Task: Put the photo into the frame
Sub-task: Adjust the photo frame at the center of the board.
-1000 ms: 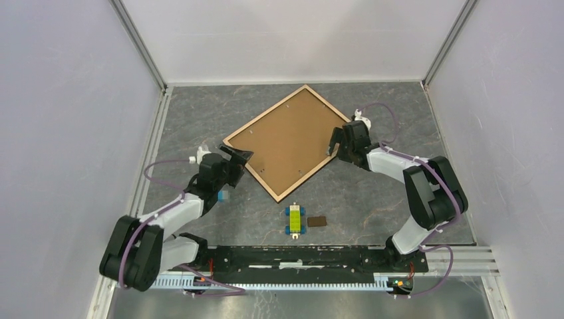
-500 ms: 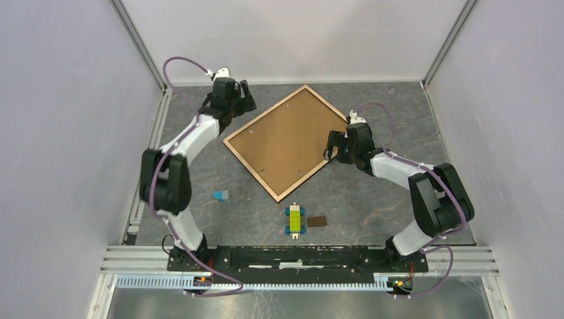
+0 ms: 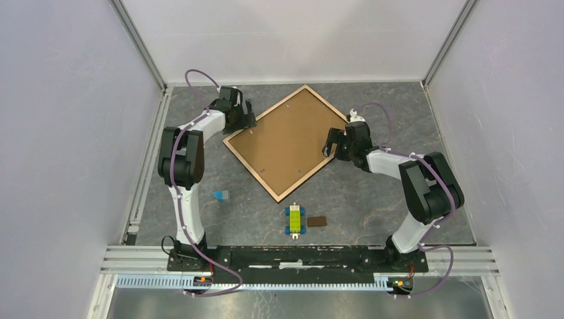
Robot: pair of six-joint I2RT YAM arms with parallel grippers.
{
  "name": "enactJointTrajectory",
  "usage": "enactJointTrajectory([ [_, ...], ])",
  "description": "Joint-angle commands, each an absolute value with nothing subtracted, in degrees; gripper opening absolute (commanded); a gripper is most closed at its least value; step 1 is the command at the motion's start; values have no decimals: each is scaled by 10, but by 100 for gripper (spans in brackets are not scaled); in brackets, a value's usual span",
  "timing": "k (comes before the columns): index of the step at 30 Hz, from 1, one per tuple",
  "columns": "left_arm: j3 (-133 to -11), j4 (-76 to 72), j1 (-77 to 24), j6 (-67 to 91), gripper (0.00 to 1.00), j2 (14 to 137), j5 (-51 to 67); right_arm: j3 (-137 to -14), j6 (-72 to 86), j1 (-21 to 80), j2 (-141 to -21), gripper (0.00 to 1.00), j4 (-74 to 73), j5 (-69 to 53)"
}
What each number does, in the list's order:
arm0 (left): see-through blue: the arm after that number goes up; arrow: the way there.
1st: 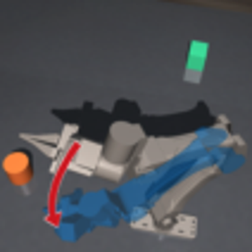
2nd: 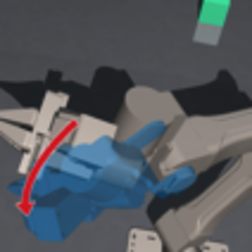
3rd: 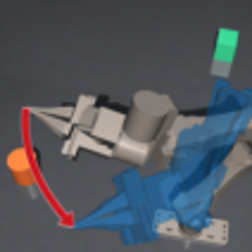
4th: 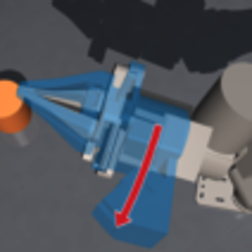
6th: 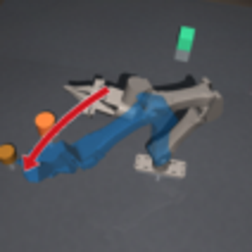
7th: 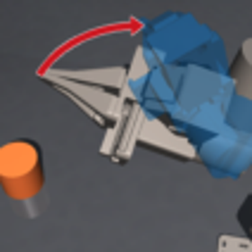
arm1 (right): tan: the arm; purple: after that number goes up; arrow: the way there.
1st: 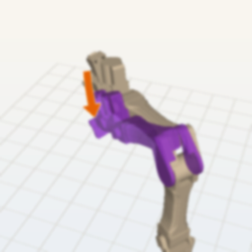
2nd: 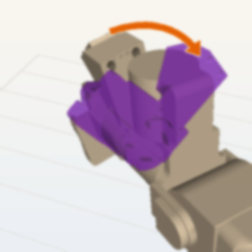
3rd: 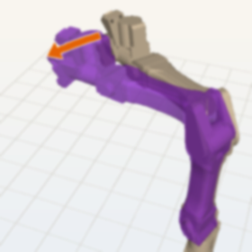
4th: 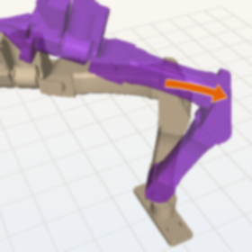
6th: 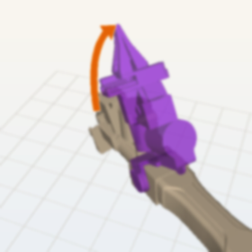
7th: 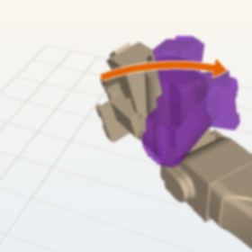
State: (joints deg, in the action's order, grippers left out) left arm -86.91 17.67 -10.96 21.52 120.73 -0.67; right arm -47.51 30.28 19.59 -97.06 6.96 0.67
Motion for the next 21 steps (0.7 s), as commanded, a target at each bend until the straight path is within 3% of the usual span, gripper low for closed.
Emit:
enactJointTrajectory([
  [1, -860, 204, -110, 212, 100, 1205, 40, -501, 318, 194, -999, 95, 77, 1],
  [4, -781, 191, -106, 253, 93, 1159, 49, -508, 327, 194, -1004, 94, 86, 1],
  [8, -672, 145, -100, 307, 92, 1070, 49, -531, 325, 194, -1016, 93, 83, -23],
  [12, -589, 111, -94, 346, 84, 1029, 139, -572, 303, 195, -1031, 93, 55, -27],
  [15, -507, 52, -96, 387, 84, 998, 181, -589, 293, 197, -1041, 93, 56, -34],
  [21, -428, 17, -120, 436, 84, 930, 153, -670, 269, 204, -1096, 93, 34, -66],
])
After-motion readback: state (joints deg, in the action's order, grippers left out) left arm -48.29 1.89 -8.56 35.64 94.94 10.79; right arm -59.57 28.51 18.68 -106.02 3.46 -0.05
